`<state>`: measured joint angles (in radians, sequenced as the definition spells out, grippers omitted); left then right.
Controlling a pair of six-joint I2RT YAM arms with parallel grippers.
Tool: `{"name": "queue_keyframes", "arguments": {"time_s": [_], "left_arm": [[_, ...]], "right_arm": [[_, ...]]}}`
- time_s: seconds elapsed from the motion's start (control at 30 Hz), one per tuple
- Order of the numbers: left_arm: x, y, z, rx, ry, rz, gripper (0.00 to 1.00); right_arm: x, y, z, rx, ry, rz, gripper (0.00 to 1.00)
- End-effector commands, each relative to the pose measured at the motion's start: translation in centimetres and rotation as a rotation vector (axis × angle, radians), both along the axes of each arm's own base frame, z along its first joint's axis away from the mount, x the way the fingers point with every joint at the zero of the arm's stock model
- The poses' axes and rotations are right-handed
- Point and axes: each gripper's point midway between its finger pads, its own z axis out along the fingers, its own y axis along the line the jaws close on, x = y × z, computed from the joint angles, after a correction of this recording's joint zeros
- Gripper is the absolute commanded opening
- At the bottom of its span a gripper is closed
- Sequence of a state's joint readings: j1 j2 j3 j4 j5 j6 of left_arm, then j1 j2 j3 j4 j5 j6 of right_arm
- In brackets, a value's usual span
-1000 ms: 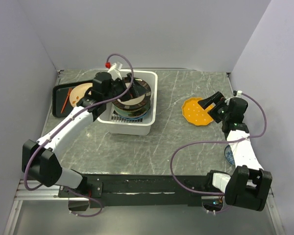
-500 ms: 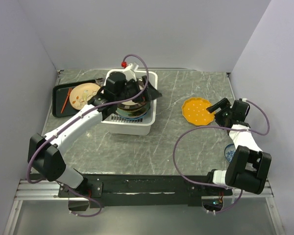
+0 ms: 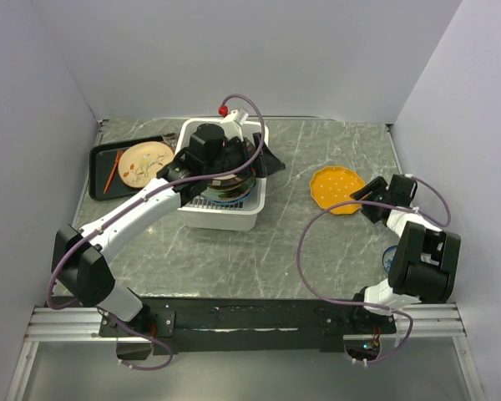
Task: Place the plates into the plastic bin on the countertop
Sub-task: Place the plate at the corner of the board.
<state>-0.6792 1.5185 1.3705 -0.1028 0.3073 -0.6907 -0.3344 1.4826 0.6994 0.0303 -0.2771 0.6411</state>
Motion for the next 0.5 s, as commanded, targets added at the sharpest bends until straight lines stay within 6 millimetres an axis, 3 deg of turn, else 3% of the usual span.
{"name": "queue_keyframes", "arguments": {"time_s": [0.0, 0.47], "left_arm": [[0.2, 0.1, 2.7, -0.025, -0.079, 0.006, 0.98], [0.0, 0.5, 2.8, -0.018, -0.088, 0.012, 0.98]], "right_arm": [[1.1, -0.5, 0.1, -0.012, -0.044, -0.008, 0.69], [1.2, -0.4, -0.9, -0.061, -0.003, -0.022, 0.57]]}}
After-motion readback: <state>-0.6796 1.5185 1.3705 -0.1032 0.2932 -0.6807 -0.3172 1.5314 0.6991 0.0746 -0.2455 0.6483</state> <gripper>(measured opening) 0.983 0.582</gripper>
